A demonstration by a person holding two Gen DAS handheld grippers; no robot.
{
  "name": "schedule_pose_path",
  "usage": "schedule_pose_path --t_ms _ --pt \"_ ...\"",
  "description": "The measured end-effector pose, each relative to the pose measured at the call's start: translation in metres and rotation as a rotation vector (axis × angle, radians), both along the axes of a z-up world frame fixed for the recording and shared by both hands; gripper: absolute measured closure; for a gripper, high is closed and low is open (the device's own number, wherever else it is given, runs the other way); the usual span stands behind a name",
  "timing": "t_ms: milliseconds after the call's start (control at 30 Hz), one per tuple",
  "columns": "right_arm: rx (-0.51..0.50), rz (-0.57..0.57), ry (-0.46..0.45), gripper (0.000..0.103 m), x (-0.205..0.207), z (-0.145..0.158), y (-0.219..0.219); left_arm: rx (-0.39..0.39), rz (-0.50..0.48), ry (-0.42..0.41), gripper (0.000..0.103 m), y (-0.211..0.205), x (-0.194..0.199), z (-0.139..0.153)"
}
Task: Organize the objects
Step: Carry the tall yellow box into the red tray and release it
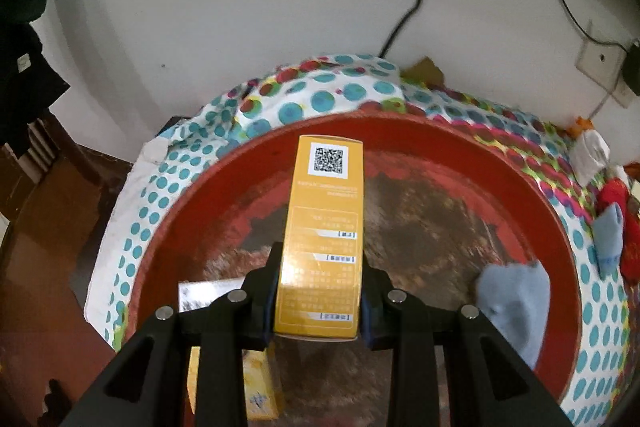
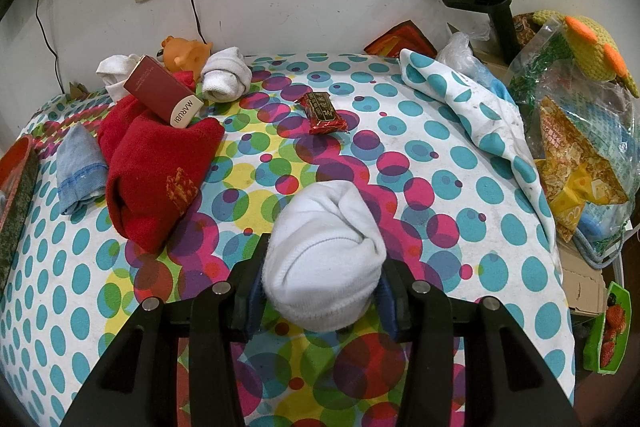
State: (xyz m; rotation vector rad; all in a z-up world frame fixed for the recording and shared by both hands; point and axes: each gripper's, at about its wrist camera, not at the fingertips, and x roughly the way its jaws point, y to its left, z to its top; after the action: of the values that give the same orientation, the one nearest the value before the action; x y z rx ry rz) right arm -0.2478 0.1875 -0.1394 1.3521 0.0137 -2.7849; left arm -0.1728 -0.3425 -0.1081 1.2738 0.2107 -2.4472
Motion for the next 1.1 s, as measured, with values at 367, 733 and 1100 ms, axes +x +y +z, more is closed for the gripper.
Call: schedule_pose_path --t_ms 367,733,1100 --pt "0.002 -0.001 0.000 0.059 0.000 -0.001 -0.001 0.015 0.032 -0.030 0.070 -0.019 -0.003 -0.017" --pt "0.002 -0.001 0.000 0.059 0.000 -0.001 -0.002 0.073 0.049 0.027 0.053 -0.019 0.029 0.001" --pt "0.011 -0.002 0.001 0.060 0.000 -0.002 -0.002 0.009 -0.020 0.072 0.053 0.036 0.117 0.003"
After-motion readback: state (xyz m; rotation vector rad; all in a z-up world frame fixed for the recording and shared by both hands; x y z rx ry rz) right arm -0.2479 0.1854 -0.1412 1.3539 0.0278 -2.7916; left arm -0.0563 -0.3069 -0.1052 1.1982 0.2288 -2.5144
